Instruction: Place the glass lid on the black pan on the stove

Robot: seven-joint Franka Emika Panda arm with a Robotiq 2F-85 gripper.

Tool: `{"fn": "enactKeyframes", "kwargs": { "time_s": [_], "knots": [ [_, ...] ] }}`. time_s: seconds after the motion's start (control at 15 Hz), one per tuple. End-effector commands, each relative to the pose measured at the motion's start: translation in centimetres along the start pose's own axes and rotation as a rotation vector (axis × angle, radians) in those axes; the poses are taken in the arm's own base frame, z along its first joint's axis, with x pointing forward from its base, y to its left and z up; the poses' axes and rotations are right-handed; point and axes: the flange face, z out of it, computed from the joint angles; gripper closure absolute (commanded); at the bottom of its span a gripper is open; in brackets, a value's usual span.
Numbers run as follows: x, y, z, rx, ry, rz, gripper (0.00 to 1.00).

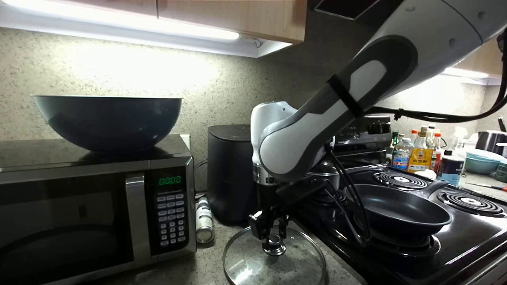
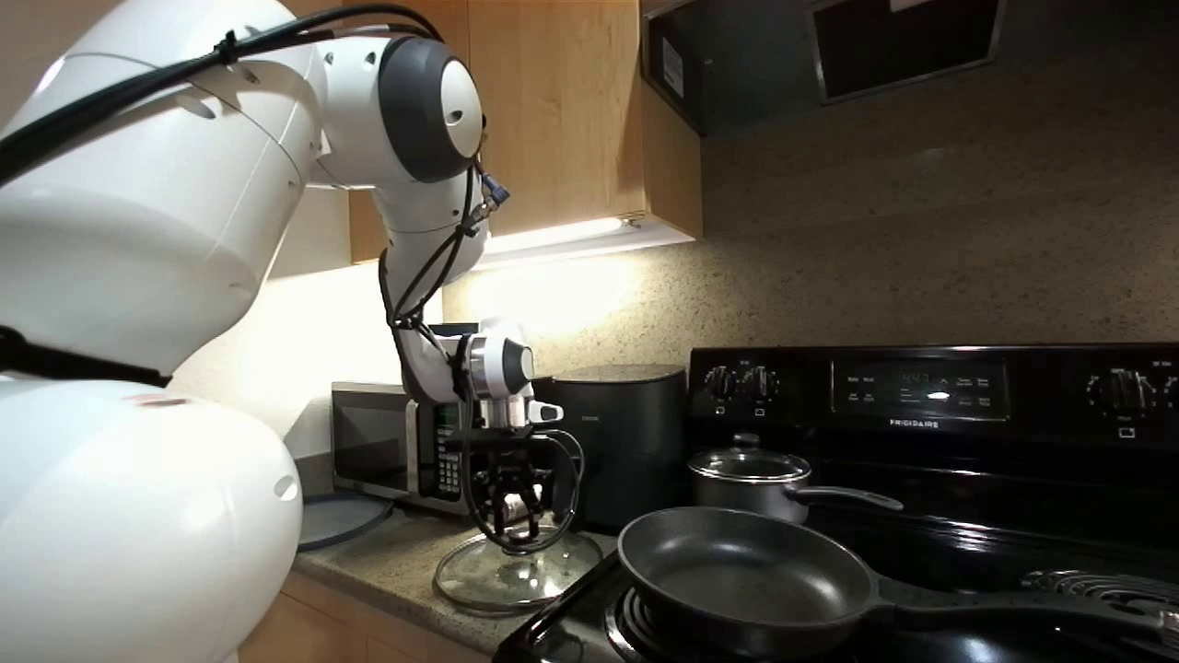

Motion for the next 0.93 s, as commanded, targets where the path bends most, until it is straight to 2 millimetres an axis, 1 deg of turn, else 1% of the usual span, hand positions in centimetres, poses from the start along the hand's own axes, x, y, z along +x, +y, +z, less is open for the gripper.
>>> {"fn": "enactKeyframes", "kwargs": {
  "time_s": [0.0,0.07,0.13,0.27,0.4,0.47,0.87],
  "knots": [
    [-1.23,0.03,-0.36,0.011,-0.002,0.000,0.11],
    [-1.19,0.02,-0.24,0.012,0.003,-0.001,0.05],
    [-0.97,0.07,-0.05,0.009,0.015,0.006,0.02],
    [-0.75,0.17,0.09,0.011,0.023,0.007,0.00],
    [-0.59,0.31,0.04,0.014,0.033,0.008,0.28],
    [-0.53,0.36,0.01,0.014,0.038,0.009,0.29],
    [-0.35,0.81,0.43,0.021,0.029,0.014,0.69]
  ]
}}
